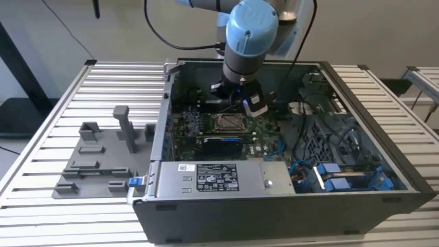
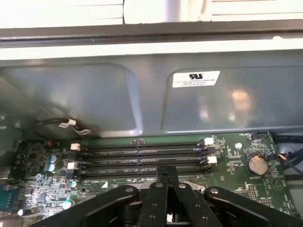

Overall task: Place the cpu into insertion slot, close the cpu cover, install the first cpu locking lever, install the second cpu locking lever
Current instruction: 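Install the first cpu locking lever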

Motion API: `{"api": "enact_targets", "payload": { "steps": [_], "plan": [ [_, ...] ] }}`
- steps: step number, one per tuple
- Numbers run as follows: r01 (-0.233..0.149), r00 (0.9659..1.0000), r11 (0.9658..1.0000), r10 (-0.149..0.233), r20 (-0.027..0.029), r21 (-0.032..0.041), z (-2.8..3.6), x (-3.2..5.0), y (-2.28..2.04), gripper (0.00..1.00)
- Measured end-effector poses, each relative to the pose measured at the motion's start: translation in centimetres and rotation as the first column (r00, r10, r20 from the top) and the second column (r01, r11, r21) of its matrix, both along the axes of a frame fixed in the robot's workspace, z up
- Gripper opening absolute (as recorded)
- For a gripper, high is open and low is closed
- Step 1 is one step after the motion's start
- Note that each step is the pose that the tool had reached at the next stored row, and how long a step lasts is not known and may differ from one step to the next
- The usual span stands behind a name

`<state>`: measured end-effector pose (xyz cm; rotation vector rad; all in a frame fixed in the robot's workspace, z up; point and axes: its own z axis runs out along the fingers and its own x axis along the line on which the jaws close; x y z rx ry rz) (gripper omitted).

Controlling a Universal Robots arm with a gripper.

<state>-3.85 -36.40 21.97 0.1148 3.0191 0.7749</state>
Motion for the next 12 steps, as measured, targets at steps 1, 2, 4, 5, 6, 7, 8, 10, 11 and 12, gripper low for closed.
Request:
{"api": "enact_targets", "payload": {
  "steps": [1,2,4,5,6,7,8,10,11,12],
  "plan": [
    [0.0,1.0,1.0,0.0,-0.0044,0.0002,0.01,-0.06,0.0,0.11],
    [0.0,1.0,1.0,0.0,-0.0096,0.0002,0.02,-0.14,0.0,0.11],
    [0.0,0.9996,1.0,0.0,-0.0283,-0.0007,0.04,-0.39,-0.02,0.11],
    [0.0,0.9993,1.0,0.0,-0.0374,-0.0004,0.05,-0.54,-0.01,0.11],
    [0.0,0.9989,1.0,0.0,-0.0463,-0.0003,0.04,-0.64,0.0,0.11],
    [0.0,0.9987,1.0,0.0,-0.0507,-0.0005,0.04,-0.7,-0.01,0.11],
    [0.0,0.9987,1.0,0.0,-0.051,-0.0004,-0.01,-0.83,-0.01,0.11],
    [0.0,0.9987,1.0,0.0,-0.0509,-0.0004,-0.23,-1.42,-0.01,0.11],
    [0.0,0.9987,1.0,0.0,-0.0509,-0.0005,-0.34,-1.78,-0.01,0.11],
    [0.0,0.9987,1.0,0.0,-0.0509,-0.0004,-0.48,-2.15,-0.02,0.11]
  ]
}}
